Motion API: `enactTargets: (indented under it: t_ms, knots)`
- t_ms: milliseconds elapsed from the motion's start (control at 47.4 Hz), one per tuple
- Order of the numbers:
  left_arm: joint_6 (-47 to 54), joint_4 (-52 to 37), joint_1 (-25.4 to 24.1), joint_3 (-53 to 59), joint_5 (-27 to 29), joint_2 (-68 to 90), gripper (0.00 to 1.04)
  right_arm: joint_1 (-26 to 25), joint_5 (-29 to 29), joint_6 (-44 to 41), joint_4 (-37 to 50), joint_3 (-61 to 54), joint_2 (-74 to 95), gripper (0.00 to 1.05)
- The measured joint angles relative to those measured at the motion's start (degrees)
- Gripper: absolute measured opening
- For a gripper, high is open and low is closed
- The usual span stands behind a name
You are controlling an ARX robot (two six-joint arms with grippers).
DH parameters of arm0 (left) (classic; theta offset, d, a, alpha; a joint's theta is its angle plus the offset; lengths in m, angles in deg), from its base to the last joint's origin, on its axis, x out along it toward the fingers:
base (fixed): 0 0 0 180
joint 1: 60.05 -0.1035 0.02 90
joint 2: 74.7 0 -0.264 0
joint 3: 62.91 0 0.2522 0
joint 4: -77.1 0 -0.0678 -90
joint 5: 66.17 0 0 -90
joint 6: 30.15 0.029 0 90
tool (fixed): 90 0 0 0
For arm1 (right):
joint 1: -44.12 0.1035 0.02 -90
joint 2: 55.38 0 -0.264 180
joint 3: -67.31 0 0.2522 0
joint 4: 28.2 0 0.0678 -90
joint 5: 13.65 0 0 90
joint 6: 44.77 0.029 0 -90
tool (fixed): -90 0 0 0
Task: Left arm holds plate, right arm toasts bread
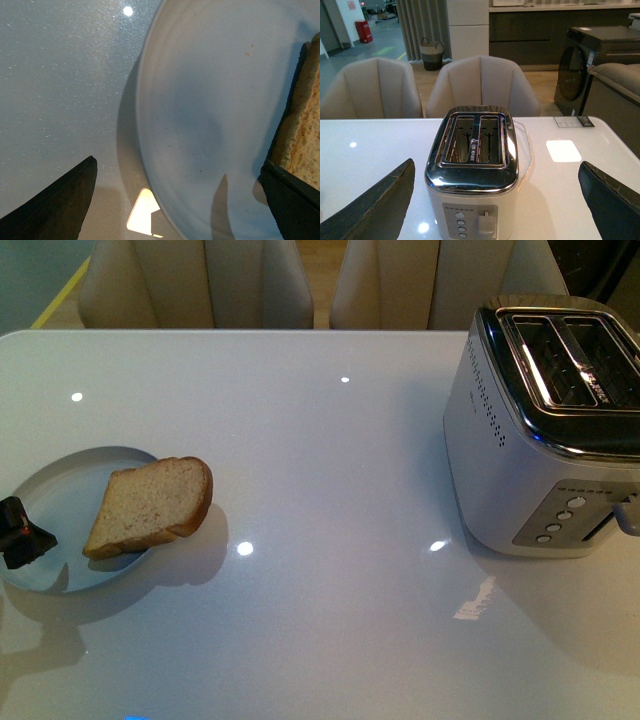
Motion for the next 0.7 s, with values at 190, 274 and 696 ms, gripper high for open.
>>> enactTargets:
  t_ms: [190,274,696]
  knots:
    - [-1.44,-0.50,0.72,-1.29,0.68,1.36,0.97,0.00,0.00,0.00,0.00,0.00,0.00,0.96]
    - [-2.01,-0.79,0.83,-2.27,1.11,2.14,0.86,0.00,0.00,0.00,0.00,0.00,0.00,0.96]
    - [-6.54,-0.31,1.33,-4.55,-0.50,4.68,0.09,0.00,0.02,0.00,0.00,0.00,0.00,0.96]
